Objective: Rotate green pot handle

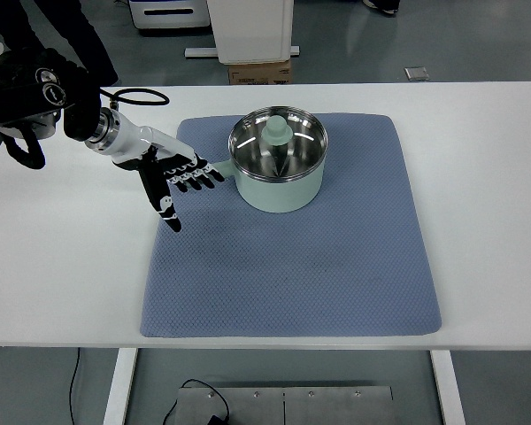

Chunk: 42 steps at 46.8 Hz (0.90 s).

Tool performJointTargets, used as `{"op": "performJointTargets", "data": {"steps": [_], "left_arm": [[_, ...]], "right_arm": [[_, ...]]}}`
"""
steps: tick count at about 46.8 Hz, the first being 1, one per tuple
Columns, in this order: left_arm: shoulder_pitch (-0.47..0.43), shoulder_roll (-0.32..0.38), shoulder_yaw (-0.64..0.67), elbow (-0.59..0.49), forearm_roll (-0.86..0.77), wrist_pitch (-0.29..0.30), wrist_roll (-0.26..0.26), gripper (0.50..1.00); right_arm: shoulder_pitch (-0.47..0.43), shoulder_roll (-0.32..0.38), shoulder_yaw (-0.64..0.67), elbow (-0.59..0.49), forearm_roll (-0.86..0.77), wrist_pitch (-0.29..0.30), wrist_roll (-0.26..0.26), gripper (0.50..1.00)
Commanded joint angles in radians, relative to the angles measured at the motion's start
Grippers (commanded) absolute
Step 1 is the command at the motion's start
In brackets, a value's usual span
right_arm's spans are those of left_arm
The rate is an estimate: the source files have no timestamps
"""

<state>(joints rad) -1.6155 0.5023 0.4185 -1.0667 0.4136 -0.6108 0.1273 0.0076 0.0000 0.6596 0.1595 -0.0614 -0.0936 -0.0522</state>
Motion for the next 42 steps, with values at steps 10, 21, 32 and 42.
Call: {"op": "performJointTargets", "data": {"steps": [10, 21, 32, 42], "left_arm": [[0.006, 0.001, 0.002, 0.037, 0.001, 0.0, 0.0, 1.0], [0.006, 0.002, 0.003, 0.056, 0.001, 0.0, 0.0, 1.0], [-0.001, 0.025, 0.003, 0.056, 0.022, 0.0, 0.0, 1.0], [-0.007, 0.027, 0.003, 0.045, 0.021, 0.0, -0.002, 1.0]], "right_arm": [[0.0, 0.0, 0.0, 0.0, 0.0, 0.0, 0.0, 1.0], [0.0, 0.0, 0.0, 0.0, 0.0, 0.0, 0.0, 1.0], [0.0, 0.0, 0.0, 0.0, 0.0, 0.0, 0.0, 1.0], [0.0, 0.0, 0.0, 0.0, 0.0, 0.0, 0.0, 1.0]]}}
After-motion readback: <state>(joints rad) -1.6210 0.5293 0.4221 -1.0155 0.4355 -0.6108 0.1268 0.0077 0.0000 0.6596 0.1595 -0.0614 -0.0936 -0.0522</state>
